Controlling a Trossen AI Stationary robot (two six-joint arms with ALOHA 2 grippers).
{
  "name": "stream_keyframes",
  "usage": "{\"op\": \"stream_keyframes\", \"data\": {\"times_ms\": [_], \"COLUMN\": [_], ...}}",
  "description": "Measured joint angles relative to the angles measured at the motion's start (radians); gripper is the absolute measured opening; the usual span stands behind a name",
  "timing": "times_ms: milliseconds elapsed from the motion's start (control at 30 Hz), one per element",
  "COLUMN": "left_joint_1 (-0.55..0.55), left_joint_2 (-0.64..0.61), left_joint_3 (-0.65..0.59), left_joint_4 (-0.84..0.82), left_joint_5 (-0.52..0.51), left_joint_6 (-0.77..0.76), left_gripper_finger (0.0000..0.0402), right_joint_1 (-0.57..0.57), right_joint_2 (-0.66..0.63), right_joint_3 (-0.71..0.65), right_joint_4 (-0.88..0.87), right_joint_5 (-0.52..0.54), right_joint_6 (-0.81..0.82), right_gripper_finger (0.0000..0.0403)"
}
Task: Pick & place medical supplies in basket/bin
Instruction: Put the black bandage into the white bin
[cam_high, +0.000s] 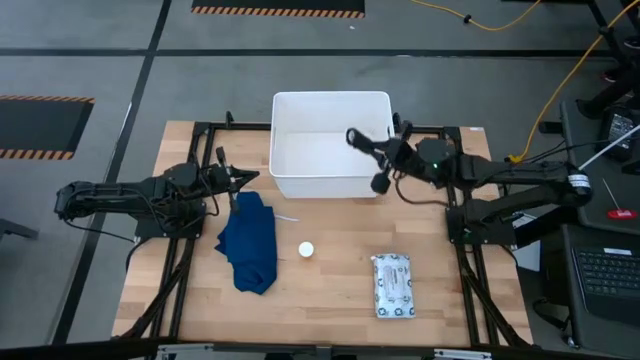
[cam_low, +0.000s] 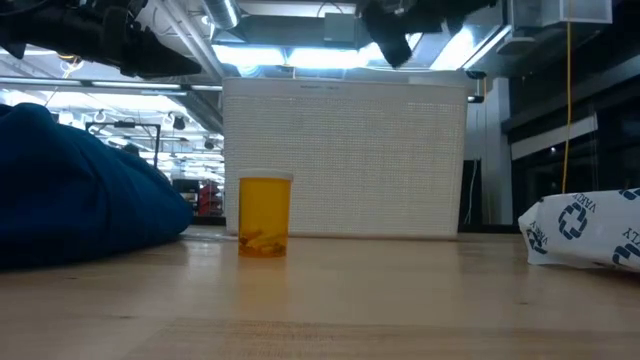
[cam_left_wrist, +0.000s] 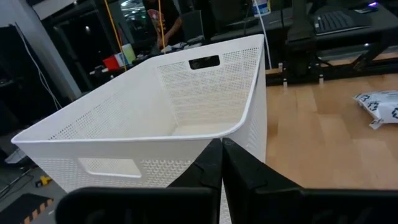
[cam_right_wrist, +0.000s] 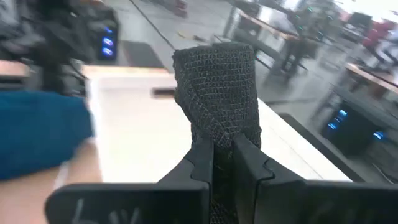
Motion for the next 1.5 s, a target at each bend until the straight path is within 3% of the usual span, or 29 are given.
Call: {"op": "stream_keyframes", "data": {"times_ms": [167, 300, 567, 733, 867, 1500], "left_joint_1": [0.0, 0.0, 0.0, 0.0, 0.0, 0.0], "left_joint_2": [0.0, 0.0, 0.0, 0.0, 0.0, 0.0], "left_joint_3": [0.0, 0.0, 0.0, 0.0, 0.0, 0.0], "left_joint_4": [0.0, 0.0, 0.0, -0.002, -0.005, -0.007], "left_joint_5": [0.0, 0.0, 0.0, 0.0, 0.0, 0.0], "left_joint_6": [0.0, 0.0, 0.018, 0.018, 0.018, 0.018], "left_gripper_finger": [0.0004, 0.0004, 0.0004, 0.0004, 0.0004, 0.0004], "right_joint_1": [-0.112, -0.188, -0.28, -0.33, -0.368, -0.412], "right_joint_2": [0.032, 0.08, 0.222, 0.318, 0.386, 0.583], "right_joint_3": [0.063, 0.145, 0.416, 0.564, 0.645, 0.657], "right_joint_4": [-0.157, -0.255, -0.569, -0.699, -0.807, -0.828], "right_joint_5": [-0.017, -0.139, -0.177, -0.307, -0.318, -0.343], "right_joint_6": [0.029, 0.045, -0.02, -0.036, -0.049, -0.061], "right_gripper_finger": [0.0027, 0.0027, 0.0027, 0.0027, 0.0027, 0.0022]}}
